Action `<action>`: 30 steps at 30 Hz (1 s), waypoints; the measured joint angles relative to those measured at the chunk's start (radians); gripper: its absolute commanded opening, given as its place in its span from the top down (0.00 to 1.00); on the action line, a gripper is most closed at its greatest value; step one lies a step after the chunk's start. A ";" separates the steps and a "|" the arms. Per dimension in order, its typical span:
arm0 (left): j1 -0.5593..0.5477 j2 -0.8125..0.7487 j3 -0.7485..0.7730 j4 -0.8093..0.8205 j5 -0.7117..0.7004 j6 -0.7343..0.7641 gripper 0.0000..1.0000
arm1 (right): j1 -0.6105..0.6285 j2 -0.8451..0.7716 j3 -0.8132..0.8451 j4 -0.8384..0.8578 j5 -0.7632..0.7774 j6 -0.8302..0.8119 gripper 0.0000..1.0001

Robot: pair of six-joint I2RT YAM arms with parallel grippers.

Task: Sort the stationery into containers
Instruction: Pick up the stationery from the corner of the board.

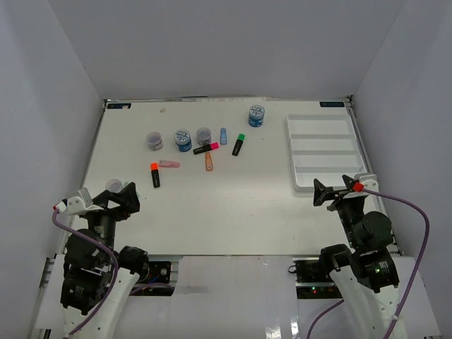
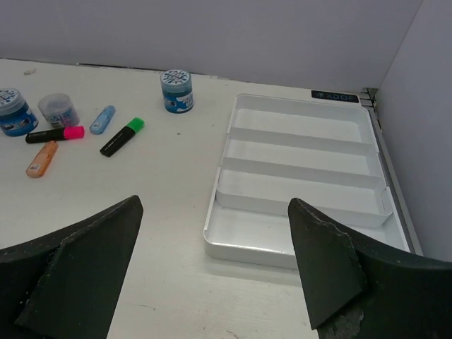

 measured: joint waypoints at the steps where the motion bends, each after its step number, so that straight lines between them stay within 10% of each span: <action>1: 0.000 0.000 0.000 0.000 -0.001 -0.001 0.02 | 0.000 0.011 0.006 -0.001 0.000 0.004 0.10; 13: 0.000 0.147 0.001 0.006 -0.052 -0.036 0.02 | 0.000 0.332 0.183 -0.092 -0.084 0.076 0.10; 25: 0.014 0.855 0.181 0.016 -0.115 -0.075 0.02 | 0.000 0.562 0.234 -0.211 -0.180 0.123 0.10; 30: 0.242 1.015 0.192 0.053 -0.014 -0.080 0.02 | 0.000 0.546 0.234 -0.213 -0.256 0.124 0.10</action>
